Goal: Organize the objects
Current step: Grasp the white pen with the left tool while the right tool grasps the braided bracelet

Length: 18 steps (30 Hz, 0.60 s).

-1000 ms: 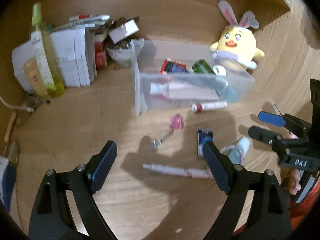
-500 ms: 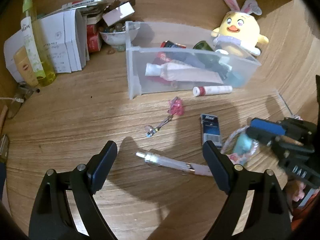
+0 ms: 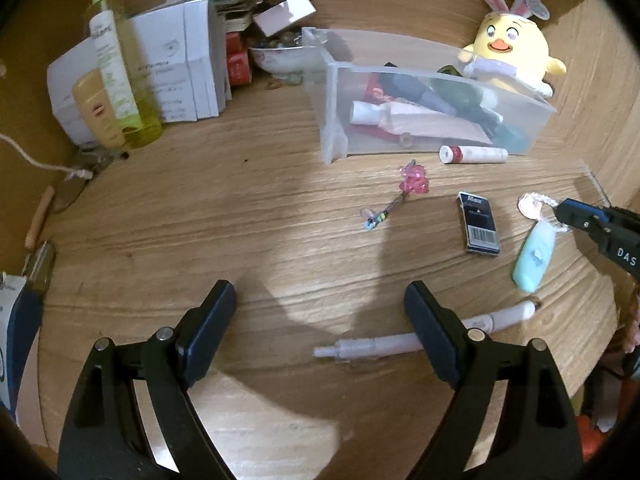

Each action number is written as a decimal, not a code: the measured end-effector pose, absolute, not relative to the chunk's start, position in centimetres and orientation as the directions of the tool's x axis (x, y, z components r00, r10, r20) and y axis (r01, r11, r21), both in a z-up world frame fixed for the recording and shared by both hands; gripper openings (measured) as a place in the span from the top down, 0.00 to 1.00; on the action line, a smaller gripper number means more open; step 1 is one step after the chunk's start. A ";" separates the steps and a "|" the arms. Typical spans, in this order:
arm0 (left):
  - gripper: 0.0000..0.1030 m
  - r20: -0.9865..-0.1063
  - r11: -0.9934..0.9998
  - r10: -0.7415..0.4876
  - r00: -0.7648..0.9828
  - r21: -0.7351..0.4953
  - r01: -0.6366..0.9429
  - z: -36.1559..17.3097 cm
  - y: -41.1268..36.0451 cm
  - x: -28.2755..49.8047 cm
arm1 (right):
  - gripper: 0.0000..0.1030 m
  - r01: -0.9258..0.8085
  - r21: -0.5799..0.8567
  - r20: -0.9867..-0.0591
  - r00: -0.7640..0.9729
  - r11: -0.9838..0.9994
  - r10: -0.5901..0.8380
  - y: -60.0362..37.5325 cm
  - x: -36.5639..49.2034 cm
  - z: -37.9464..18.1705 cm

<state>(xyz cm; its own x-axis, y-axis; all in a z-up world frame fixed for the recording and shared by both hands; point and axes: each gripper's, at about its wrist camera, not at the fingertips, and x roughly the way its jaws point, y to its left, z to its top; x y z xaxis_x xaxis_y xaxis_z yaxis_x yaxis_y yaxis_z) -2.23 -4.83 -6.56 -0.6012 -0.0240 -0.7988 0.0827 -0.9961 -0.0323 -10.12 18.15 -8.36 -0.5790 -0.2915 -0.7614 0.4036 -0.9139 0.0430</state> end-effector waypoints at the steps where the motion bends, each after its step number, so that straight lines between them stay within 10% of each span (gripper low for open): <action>1: 0.15 -0.800 -0.996 -0.006 -0.600 -0.051 0.079 -6.4 -5.0 -2.1 | 0.88 0.398 0.039 -0.762 -0.581 -0.916 -0.285 18.5 -10.1 -8.4; 13: 0.15 -0.808 -0.992 0.074 -0.584 -0.003 -0.123 -6.5 -1.0 -0.8 | 0.88 0.401 -0.005 -0.775 -0.581 -0.916 -0.250 19.7 -8.0 -8.3; 18: 0.39 -0.804 -0.992 0.085 -0.588 -0.014 -0.123 -6.2 -1.6 -0.6 | 0.87 0.402 -0.001 -0.780 -0.574 -0.916 -0.251 20.0 -7.6 -8.1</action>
<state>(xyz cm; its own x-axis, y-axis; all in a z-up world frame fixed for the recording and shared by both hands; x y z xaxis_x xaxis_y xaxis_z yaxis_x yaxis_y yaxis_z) -0.64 -1.58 -6.20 -0.5885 0.0848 -0.8041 -0.1234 -0.9923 -0.0143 -7.62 19.99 -8.09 -0.5737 -0.2511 -0.7796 0.4020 -0.9156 -0.0009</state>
